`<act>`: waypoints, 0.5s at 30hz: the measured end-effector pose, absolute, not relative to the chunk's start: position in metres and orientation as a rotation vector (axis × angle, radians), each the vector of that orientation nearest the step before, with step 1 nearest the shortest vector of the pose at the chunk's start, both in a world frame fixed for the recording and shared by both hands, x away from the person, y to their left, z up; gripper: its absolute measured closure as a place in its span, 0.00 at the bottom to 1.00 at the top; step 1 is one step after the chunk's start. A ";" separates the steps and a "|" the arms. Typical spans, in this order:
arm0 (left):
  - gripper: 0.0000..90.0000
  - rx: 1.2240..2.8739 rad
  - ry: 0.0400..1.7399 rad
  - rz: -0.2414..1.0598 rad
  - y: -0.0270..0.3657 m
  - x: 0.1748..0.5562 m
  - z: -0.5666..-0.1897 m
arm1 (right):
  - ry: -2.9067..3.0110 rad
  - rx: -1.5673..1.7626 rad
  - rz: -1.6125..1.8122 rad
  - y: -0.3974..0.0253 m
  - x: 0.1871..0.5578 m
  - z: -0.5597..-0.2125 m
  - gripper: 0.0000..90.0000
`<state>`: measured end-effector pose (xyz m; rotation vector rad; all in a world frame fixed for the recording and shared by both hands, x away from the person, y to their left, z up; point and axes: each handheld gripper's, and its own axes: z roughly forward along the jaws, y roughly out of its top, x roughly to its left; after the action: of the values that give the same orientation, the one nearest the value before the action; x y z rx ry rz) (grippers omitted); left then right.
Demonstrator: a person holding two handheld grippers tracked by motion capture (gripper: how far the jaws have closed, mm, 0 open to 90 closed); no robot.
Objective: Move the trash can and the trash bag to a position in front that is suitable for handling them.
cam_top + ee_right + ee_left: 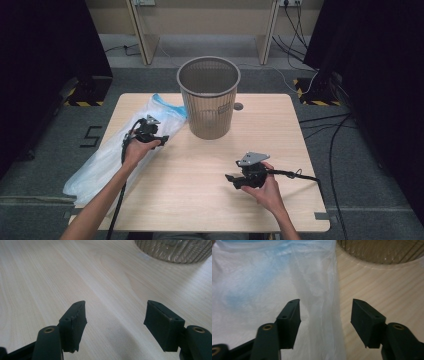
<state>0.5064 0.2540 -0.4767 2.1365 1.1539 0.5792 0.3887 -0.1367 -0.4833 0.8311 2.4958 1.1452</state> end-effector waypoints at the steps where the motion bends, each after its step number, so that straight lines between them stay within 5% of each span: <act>1: 0.42 2.134 1.149 0.579 0.259 0.503 -0.474 | 2.495 0.834 1.145 -0.136 0.389 -0.483 0.37; 9: 0.34 2.152 1.090 0.495 0.284 0.467 -0.475 | 2.503 0.845 1.132 -0.136 0.389 -0.486 0.37; 15: 0.38 2.195 1.047 0.448 0.304 0.439 -0.489 | 2.498 0.833 1.134 -0.138 0.386 -0.486 0.37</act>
<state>0.4385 0.3037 -0.4894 2.1952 1.0474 0.4483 0.3859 -0.1382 -0.4860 0.8330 2.4978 1.1339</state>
